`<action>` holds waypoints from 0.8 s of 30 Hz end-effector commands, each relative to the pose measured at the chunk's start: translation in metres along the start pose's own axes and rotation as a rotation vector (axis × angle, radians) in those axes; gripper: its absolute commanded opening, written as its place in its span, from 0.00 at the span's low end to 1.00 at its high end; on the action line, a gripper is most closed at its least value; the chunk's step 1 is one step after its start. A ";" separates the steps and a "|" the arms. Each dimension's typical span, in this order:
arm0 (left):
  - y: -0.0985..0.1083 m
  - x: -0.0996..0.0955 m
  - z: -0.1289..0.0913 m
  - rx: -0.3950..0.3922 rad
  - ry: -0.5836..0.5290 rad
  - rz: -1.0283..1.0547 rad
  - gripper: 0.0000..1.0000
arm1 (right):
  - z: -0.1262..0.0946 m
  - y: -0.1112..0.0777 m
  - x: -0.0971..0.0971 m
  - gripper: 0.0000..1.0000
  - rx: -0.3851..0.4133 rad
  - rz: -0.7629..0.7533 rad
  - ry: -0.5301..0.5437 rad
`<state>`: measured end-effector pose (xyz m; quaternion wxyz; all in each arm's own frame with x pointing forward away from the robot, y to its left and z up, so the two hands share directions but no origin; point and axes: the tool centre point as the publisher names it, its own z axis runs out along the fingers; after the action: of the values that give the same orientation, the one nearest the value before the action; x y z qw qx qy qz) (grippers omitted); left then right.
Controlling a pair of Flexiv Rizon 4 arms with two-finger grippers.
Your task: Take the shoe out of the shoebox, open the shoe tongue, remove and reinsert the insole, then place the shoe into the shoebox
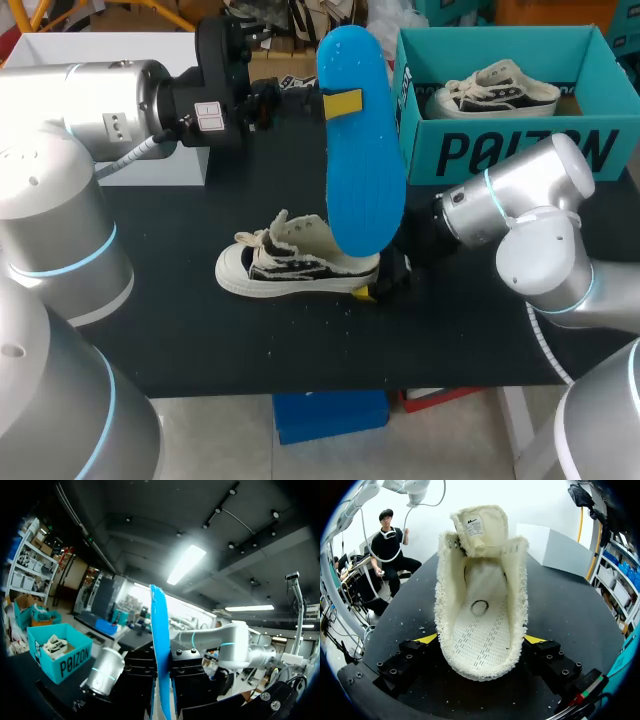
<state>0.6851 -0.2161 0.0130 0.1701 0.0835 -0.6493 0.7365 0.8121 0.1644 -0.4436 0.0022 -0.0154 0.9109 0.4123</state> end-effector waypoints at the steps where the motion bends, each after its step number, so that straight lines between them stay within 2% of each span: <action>1: 0.001 0.001 0.001 0.000 -0.004 0.000 0.00 | -0.018 0.015 -0.006 1.00 0.198 -0.039 0.061; 8: 0.001 0.001 0.001 0.000 -0.004 0.000 0.00 | -0.029 0.022 -0.008 1.00 0.494 -0.062 0.069; 12: 0.001 0.001 0.001 0.000 -0.004 0.000 0.00 | -0.031 0.025 -0.007 1.00 0.623 -0.038 0.033; 17: 0.001 0.001 0.001 0.000 -0.004 0.000 0.00 | -0.035 0.027 -0.003 1.00 0.720 0.013 -0.037; 24: 0.001 0.001 0.001 0.000 -0.004 0.000 0.00 | -0.035 0.027 0.000 1.00 0.787 0.060 -0.066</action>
<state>0.6848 -0.2164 0.0128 0.1698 0.0835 -0.6494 0.7366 0.8149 0.1524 -0.4036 0.0194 0.0196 0.9858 0.1655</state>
